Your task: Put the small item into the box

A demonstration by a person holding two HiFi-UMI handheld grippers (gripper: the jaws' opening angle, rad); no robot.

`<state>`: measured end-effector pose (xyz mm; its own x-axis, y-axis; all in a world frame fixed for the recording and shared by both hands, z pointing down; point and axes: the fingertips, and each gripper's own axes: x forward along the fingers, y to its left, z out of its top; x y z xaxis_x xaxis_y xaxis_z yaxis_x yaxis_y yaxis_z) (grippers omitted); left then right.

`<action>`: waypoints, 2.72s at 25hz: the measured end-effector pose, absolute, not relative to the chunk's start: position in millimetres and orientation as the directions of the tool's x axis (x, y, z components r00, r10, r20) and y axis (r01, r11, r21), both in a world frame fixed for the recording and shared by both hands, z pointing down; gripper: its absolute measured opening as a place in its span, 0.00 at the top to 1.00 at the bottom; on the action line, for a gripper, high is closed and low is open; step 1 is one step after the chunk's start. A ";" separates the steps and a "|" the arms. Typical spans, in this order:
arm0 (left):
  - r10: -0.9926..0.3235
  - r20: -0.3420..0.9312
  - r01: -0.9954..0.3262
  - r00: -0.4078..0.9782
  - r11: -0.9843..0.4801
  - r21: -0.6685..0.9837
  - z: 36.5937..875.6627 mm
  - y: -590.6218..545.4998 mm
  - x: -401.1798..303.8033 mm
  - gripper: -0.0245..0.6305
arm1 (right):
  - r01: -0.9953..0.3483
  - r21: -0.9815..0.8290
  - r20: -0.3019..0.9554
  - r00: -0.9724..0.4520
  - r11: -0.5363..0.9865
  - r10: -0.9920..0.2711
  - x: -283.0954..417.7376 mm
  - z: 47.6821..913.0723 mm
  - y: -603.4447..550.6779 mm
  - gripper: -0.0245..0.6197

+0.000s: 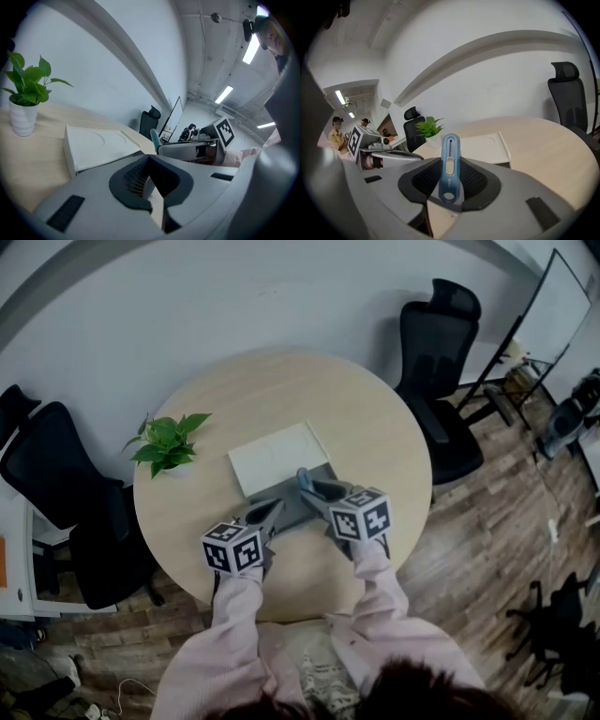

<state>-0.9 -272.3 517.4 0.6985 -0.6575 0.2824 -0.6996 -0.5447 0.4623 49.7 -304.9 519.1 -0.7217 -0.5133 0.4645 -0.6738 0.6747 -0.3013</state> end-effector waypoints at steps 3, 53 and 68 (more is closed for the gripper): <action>-0.645 0.298 -0.695 0.704 -0.536 0.479 524.1 -270.9 -0.3 0.95 | -0.669 -0.298 0.489 -0.720 0.681 -0.492 48.2 524.5 -307.5 0.77; -0.569 0.396 -0.669 0.721 -0.419 0.614 574.7 -269.9 -7.7 0.95 | -0.470 -0.271 0.789 -0.608 0.840 -0.085 16.5 615.8 -313.2 0.77; -0.549 0.423 -0.674 0.720 -0.412 0.613 581.0 -267.7 -13.5 0.95 | -0.453 -0.282 0.834 -0.552 0.846 -0.017 9.6 637.0 -309.6 0.77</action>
